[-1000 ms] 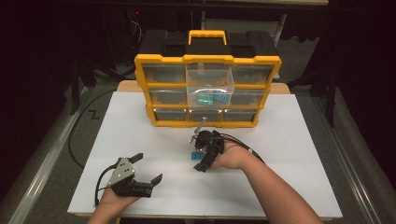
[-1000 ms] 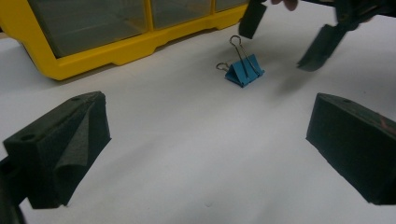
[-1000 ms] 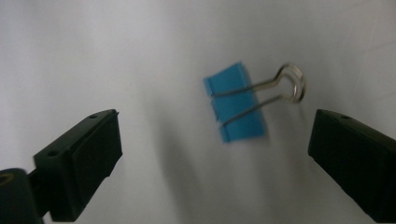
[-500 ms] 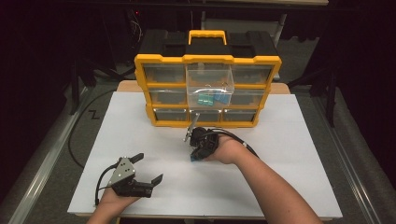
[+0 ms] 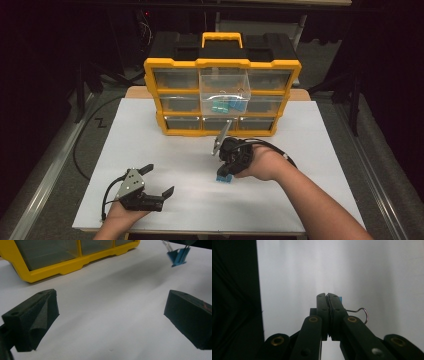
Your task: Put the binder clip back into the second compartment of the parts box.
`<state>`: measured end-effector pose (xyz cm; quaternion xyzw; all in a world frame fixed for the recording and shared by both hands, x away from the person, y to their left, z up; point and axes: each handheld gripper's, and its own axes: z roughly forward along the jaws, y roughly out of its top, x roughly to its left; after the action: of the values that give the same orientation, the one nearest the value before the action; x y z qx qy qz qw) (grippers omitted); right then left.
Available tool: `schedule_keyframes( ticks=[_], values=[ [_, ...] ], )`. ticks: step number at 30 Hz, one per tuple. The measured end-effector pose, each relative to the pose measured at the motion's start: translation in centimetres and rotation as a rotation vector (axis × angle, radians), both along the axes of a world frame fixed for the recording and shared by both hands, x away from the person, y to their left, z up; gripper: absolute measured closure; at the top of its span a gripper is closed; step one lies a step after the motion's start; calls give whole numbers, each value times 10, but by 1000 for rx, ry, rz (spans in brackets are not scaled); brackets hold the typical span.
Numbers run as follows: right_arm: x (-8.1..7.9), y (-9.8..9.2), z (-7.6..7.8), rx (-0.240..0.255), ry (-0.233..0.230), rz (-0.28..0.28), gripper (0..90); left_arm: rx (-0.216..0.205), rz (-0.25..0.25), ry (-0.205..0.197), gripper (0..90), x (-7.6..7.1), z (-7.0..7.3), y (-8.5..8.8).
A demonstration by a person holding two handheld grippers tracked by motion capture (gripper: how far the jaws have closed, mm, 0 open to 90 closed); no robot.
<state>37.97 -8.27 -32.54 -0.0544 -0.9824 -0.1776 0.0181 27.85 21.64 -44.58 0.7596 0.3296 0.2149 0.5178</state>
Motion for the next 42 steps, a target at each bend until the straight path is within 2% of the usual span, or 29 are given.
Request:
schedule_keyframes(
  ticks=[10,17,27,34,42],
  values=[
    [-8,-33,53,-4,18,-31,900,-5,9,-3,7,0,0,1],
    [-9,-44,92,-18,-3,-34,900,-11,15,-5,8,0,1,2],
    [-8,-46,148,10,-68,-41,900,-12,11,-5,8,0,1,2],
    [-8,-42,186,11,-108,-34,900,-16,12,-5,8,0,1,3],
    [4,-36,227,28,-156,-51,900,-15,10,-4,8,0,1,4]
  ],
)
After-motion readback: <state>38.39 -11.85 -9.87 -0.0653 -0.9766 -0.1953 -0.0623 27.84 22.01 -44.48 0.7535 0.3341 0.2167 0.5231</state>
